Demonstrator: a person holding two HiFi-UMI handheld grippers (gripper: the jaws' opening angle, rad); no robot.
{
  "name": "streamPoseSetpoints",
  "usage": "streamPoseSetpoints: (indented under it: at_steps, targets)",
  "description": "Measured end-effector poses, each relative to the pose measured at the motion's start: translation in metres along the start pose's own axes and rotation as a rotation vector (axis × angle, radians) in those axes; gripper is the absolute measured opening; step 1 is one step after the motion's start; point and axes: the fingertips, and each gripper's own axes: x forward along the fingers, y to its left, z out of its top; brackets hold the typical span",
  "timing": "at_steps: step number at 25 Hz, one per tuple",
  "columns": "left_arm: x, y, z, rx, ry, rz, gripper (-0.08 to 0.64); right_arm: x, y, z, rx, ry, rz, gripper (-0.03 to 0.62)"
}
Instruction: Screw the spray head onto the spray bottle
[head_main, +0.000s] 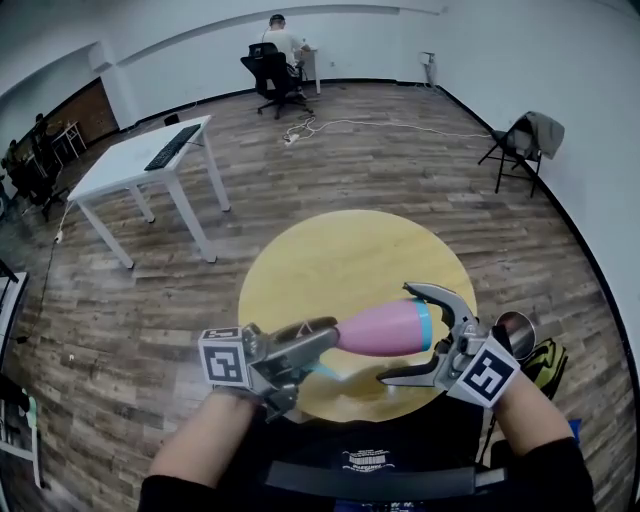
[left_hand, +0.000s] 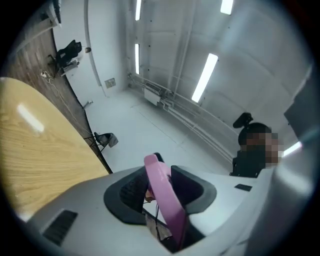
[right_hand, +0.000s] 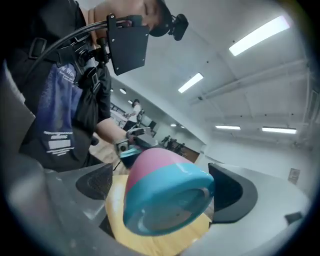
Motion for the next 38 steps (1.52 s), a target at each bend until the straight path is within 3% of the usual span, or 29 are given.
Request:
streamPoseSetpoints:
  at_steps: [1, 2, 5, 6, 8, 10, 11, 13, 15, 17, 19, 22, 24, 26, 29, 32, 33, 36, 38]
  targets:
    - [0.005, -0.004, -0.007, 0.046, 0.041, 0.004, 0.166, -0.001, -0.005, 0.000, 0.085, -0.017, 0.000, 0.592]
    - [0.009, -0.007, -0.014, 0.100, 0.082, 0.017, 0.166, -0.003, -0.009, 0.000, 0.169, -0.033, 0.002, 0.515]
    - [0.012, -0.012, -0.026, 0.258, 0.183, 0.066, 0.181, -0.004, -0.012, -0.008, 0.295, -0.022, 0.063, 0.498]
    - [0.012, -0.013, -0.029, 0.346, 0.228, 0.090, 0.181, -0.002, -0.009, -0.015, 0.318, 0.004, 0.098, 0.493]
    - [0.013, -0.018, -0.038, 0.592, 0.338, 0.139, 0.178, -0.002, -0.005, -0.029, 0.431, 0.026, 0.157, 0.458]
    - [0.017, -0.027, -0.048, 0.848, 0.416, 0.148, 0.170, -0.013, -0.018, -0.033, 0.662, -0.076, 0.187, 0.326]
    - [0.021, -0.031, -0.050, 0.916, 0.424, 0.138, 0.170, -0.020, -0.027, -0.032, 0.771, -0.155, 0.195, 0.240]
    - [0.024, -0.036, -0.046, 0.896, 0.391, 0.112, 0.170, -0.028, -0.039, -0.027, 0.843, -0.258, 0.196, 0.236]
    - [0.019, -0.034, -0.034, 0.781, 0.340, 0.086, 0.169, -0.026, -0.040, -0.019, 0.762, -0.273, 0.181, 0.381]
    - [0.006, -0.024, -0.018, 0.616, 0.262, 0.079, 0.167, -0.028, -0.035, -0.007, 0.658, -0.282, 0.188, 0.494]
    - [-0.007, -0.012, 0.000, 0.397, 0.133, 0.072, 0.167, -0.034, -0.025, 0.004, 0.519, -0.267, 0.180, 0.538]
    - [-0.028, 0.011, 0.023, 0.109, -0.060, 0.066, 0.169, -0.037, -0.012, 0.010, 0.210, -0.156, 0.097, 0.571]
    - [-0.038, 0.022, 0.032, -0.019, -0.140, 0.057, 0.167, -0.030, -0.007, 0.009, 0.010, -0.073, 0.032, 0.571]
    - [-0.039, 0.024, 0.033, -0.086, -0.171, 0.036, 0.167, -0.021, -0.005, 0.004, -0.111, -0.004, -0.022, 0.583]
    - [-0.022, 0.009, 0.017, -0.065, -0.108, -0.014, 0.167, -0.007, -0.002, -0.003, -0.144, 0.042, -0.046, 0.592]
    - [0.001, -0.019, -0.011, 0.077, 0.042, -0.066, 0.167, 0.000, 0.020, -0.003, -0.078, 0.036, 0.086, 0.577]
    - [0.005, -0.026, -0.016, 0.124, 0.081, -0.070, 0.166, -0.001, 0.027, 0.000, -0.024, 0.019, 0.142, 0.519]
    - [0.008, -0.042, -0.020, 0.281, 0.140, -0.056, 0.176, -0.005, 0.027, 0.009, 0.236, -0.040, 0.219, 0.502]
    - [0.013, -0.055, -0.023, 0.557, 0.194, -0.043, 0.176, -0.005, 0.021, 0.003, 0.476, -0.067, 0.304, 0.499]
